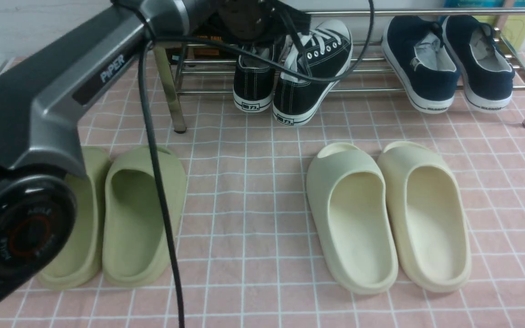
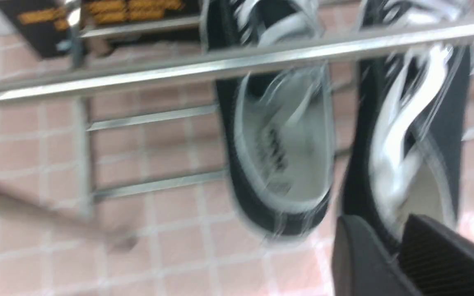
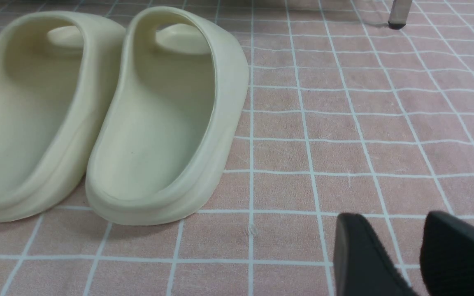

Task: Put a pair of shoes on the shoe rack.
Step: Use the left arm to put a shoe into the shoe rack

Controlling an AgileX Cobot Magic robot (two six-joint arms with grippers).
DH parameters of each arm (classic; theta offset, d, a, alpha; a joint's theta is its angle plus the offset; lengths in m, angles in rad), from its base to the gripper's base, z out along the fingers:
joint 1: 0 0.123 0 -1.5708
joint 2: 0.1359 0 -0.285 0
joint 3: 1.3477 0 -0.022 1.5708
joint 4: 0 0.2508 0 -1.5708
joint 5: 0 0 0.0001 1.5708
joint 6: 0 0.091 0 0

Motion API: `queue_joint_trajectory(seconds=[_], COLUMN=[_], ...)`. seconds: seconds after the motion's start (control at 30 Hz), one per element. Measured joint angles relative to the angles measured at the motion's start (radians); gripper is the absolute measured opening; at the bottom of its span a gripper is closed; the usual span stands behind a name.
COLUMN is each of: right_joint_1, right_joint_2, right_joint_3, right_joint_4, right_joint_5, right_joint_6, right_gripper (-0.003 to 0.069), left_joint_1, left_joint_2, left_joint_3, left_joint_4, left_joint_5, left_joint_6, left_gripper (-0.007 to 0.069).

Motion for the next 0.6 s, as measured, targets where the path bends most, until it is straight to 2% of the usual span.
queue_joint_trajectory(seconds=[0.13,0.23,0.3,0.6], right_joint_1=[0.000,0.000,0.000,0.000], right_joint_2=[0.000,0.000,0.000,0.000], right_joint_3=[0.000,0.000,0.000,0.000], right_joint_4=[0.000,0.000,0.000,0.000], right_joint_5=[0.000,0.000,0.000,0.000], right_joint_6=[0.000,0.000,0.000,0.000], right_gripper=[0.0240,0.0240,0.0240,0.0240], left_joint_1=[0.000,0.000,0.000,-0.001], left_joint_2=[0.076,0.123,0.166,0.202], left_joint_3=[0.000,0.001,0.003,0.003], left_joint_4=[-0.044,-0.103,-0.185,-0.252], left_joint_5=[0.095,0.098,0.083,-0.107], left_joint_6=[0.021,0.049,0.090,0.113], left_gripper=[0.0026,0.0013,0.0011,0.0011])
